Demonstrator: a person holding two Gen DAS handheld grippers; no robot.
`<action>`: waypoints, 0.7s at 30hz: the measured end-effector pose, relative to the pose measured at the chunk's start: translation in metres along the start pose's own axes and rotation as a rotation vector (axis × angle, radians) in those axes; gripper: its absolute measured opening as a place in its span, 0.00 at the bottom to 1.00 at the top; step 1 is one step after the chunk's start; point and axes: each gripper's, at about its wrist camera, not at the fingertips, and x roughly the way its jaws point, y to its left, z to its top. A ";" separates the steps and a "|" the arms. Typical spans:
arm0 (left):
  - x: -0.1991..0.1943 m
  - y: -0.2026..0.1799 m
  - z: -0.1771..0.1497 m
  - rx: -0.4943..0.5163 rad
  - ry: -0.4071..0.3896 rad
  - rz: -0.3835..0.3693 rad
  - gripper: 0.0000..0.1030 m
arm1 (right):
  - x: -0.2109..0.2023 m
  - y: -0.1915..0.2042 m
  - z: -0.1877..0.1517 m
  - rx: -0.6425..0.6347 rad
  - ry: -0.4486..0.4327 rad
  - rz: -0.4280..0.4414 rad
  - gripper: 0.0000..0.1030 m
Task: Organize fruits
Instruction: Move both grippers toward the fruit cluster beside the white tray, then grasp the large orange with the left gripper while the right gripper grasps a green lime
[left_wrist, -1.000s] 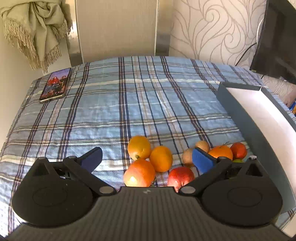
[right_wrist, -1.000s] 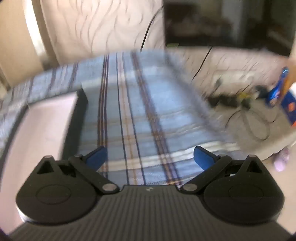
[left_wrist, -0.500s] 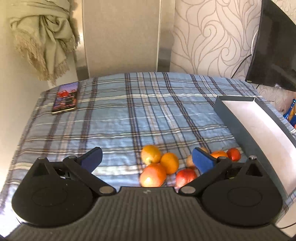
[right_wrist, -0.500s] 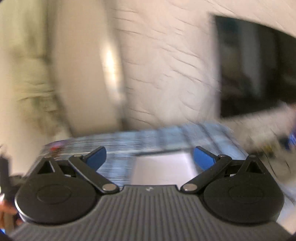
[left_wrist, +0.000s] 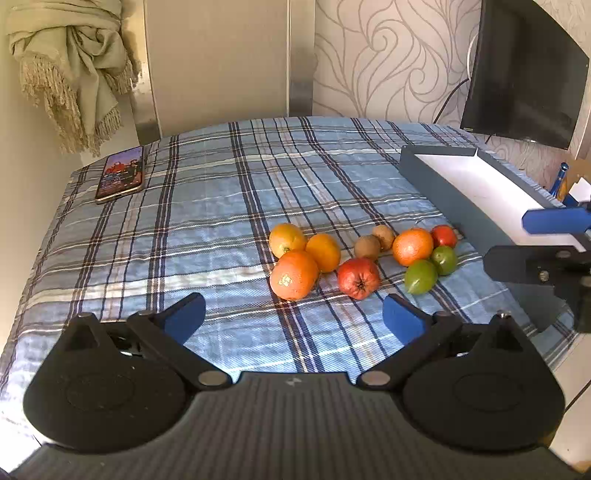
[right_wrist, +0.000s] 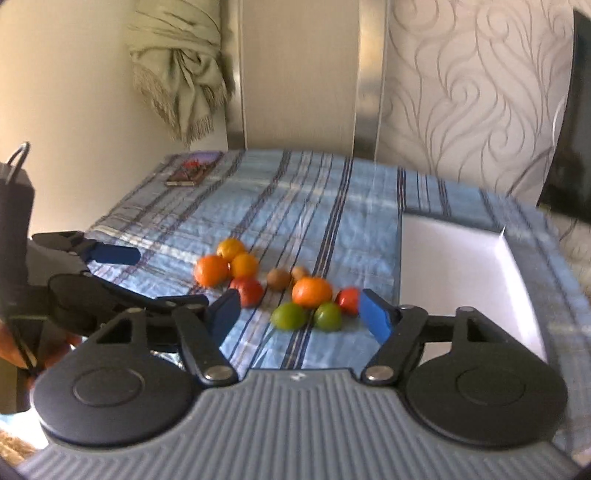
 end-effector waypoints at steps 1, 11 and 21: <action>0.007 -0.001 0.003 0.000 0.009 -0.001 0.97 | 0.002 -0.001 -0.002 0.019 0.013 0.001 0.63; 0.038 0.018 0.012 -0.004 0.055 -0.031 0.77 | 0.030 0.002 -0.010 0.075 0.089 -0.009 0.47; 0.050 0.022 0.013 0.042 0.072 -0.068 0.72 | 0.068 0.013 -0.010 0.049 0.170 -0.007 0.46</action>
